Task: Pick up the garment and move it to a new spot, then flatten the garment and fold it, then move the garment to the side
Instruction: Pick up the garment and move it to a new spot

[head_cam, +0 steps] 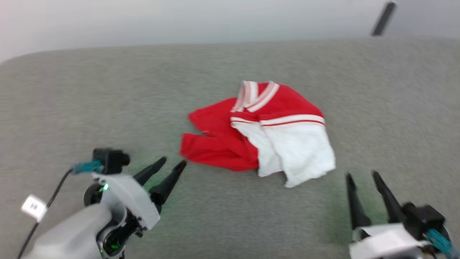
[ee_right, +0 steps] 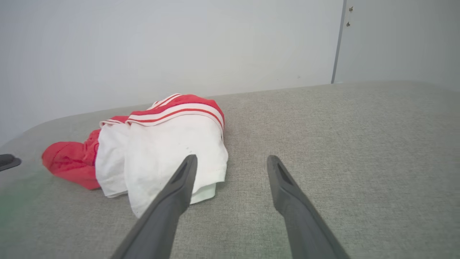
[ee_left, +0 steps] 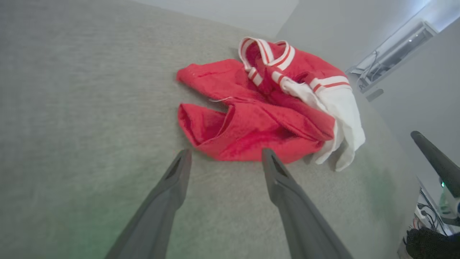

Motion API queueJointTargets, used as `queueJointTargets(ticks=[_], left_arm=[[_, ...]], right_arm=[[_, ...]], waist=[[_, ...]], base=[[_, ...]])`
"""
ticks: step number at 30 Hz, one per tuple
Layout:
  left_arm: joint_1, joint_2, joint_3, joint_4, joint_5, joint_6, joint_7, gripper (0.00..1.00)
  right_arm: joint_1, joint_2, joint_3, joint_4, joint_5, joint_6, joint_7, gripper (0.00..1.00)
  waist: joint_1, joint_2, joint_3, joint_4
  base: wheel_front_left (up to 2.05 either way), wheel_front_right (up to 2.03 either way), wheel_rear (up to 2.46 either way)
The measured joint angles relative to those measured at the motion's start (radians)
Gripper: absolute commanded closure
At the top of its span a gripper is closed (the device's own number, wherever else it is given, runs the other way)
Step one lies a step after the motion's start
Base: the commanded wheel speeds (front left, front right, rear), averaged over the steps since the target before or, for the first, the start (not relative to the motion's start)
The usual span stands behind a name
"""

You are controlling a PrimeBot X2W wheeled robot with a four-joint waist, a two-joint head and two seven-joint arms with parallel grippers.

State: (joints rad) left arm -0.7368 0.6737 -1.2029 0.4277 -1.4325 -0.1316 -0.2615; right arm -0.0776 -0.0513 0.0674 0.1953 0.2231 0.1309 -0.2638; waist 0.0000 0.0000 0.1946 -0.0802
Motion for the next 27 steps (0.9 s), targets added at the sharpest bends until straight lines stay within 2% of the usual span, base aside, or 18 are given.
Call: queueJointTargets(ticks=[6,9,13,21,27], left_arm=[[0.18,-0.029,0.213,0.034,0.109,0.0,-0.003,0.0],[0.283,-0.043,0.32,0.041,0.186,0.0,-0.003,0.0],[0.402,-0.063,0.47,0.022,0.307,0.025,-0.003,0.0],[0.624,-0.149,0.779,-0.101,0.587,0.077,-0.003,0.0],[0.728,-0.231,0.963,-0.198,0.771,0.072,-0.003,0.0]], right_arm=[[0.096,-0.001,-0.108,-0.018,-0.016,0.0,0.0,0.0],[0.131,-0.002,-0.129,-0.025,-0.017,0.0,0.0,0.0],[0.153,-0.007,-0.144,-0.038,-0.016,0.0,0.009,0.0],[0.17,-0.027,-0.141,-0.052,-0.004,0.0,0.026,0.0],[0.17,-0.038,-0.128,-0.057,0.006,0.0,0.028,0.0]], waist=[[0.0,0.0,-0.047,0.094],[0.0,0.0,-0.073,0.133],[0.0,0.0,-0.114,0.165],[0.0,0.0,-0.178,0.184],[0.0,0.0,-0.2,0.16]], base=[[0.0,0.0,0.0],[0.0,0.0,0.0],[0.0,0.0,0.0],[0.0,0.0,0.0],[0.0,0.0,0.0]])
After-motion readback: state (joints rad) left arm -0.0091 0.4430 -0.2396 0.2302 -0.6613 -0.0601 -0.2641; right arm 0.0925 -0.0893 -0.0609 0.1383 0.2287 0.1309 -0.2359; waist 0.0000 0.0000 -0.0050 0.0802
